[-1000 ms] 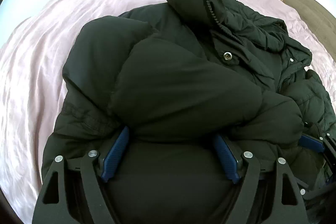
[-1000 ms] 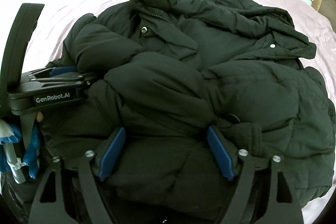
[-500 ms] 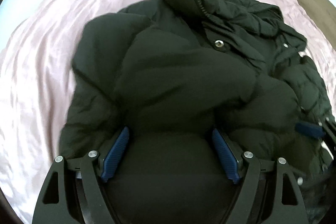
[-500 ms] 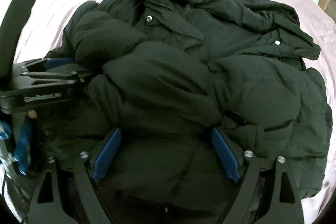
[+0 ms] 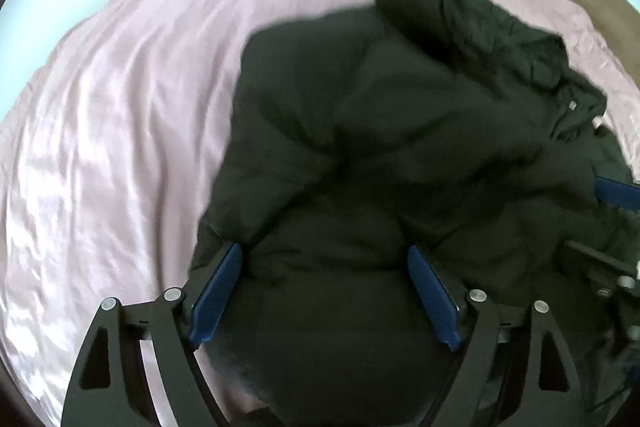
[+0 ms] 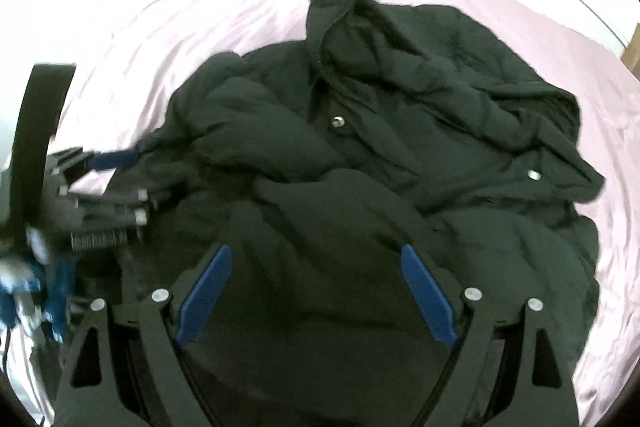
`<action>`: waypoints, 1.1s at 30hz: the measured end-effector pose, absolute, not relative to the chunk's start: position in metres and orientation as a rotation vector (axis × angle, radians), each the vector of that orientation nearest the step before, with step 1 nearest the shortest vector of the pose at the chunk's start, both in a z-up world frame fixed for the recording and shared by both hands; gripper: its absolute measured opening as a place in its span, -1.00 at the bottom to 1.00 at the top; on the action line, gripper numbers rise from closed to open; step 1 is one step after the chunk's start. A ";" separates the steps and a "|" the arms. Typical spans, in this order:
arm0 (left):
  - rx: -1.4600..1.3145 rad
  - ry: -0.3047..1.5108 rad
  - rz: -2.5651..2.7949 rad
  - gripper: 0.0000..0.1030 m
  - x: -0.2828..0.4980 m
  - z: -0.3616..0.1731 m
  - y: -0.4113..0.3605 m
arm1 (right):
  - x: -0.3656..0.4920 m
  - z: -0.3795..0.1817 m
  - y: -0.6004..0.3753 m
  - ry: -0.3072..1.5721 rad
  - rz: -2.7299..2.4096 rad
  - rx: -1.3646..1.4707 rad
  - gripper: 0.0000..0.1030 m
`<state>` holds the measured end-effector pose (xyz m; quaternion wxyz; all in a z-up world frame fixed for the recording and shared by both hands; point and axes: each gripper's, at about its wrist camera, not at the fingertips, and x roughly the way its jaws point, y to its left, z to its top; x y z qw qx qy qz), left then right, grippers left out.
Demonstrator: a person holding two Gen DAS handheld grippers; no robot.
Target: Fold large clothes
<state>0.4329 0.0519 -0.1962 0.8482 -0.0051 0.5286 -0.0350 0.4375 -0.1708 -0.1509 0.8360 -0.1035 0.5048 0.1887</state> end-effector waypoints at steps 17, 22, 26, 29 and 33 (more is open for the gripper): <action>0.068 0.965 -0.052 0.78 0.408 -0.155 0.024 | 0.410 -0.154 -0.210 1.050 0.418 -0.209 0.78; 0.074 1.055 -0.063 0.79 0.413 -0.192 0.005 | 0.402 -0.171 -0.253 1.114 0.384 -0.140 0.78; 0.009 1.059 -0.060 0.81 0.415 -0.200 0.011 | 0.397 -0.178 -0.255 1.119 0.400 -0.152 0.78; -0.009 1.068 -0.069 0.81 0.412 -0.195 0.014 | 0.400 -0.178 -0.260 1.120 0.414 -0.131 0.78; -0.022 1.055 -0.066 0.81 0.403 -0.175 0.014 | 0.398 -0.163 -0.269 1.104 0.457 -0.094 0.78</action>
